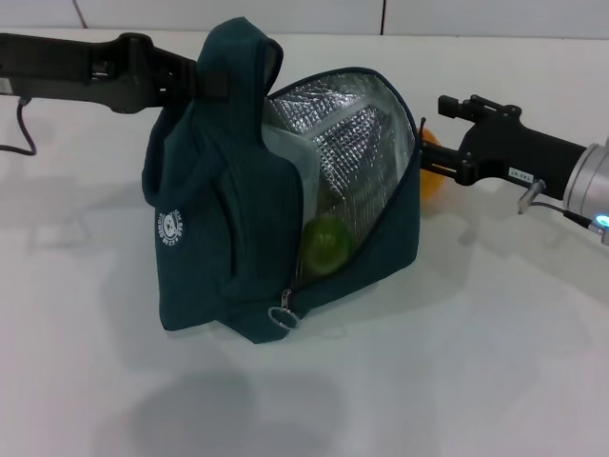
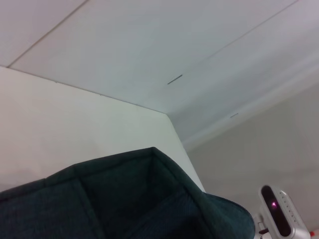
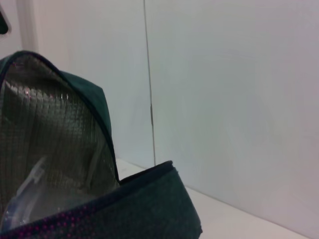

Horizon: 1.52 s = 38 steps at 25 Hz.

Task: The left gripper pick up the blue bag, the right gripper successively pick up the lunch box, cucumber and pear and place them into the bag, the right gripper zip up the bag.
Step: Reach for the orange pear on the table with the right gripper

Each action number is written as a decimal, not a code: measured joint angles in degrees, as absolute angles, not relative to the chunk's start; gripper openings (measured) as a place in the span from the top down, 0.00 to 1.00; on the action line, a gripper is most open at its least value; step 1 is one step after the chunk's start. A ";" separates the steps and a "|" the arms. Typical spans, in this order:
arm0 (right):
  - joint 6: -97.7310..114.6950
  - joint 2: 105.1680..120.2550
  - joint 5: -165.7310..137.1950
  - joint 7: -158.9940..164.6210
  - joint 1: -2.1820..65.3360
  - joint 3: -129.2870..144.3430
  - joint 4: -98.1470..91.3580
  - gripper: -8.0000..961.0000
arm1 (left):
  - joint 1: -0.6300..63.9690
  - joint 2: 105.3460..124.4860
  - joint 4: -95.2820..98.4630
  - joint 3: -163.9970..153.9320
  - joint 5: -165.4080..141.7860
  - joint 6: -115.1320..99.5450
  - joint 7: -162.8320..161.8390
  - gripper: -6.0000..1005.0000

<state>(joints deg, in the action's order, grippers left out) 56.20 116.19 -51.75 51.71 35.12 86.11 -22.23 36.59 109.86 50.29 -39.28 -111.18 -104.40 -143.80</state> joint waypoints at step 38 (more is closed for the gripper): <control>53.26 116.19 -49.60 51.52 36.20 87.01 -22.24 0.80 | 37.50 109.68 50.54 -39.29 -111.23 -103.88 -143.91 0.95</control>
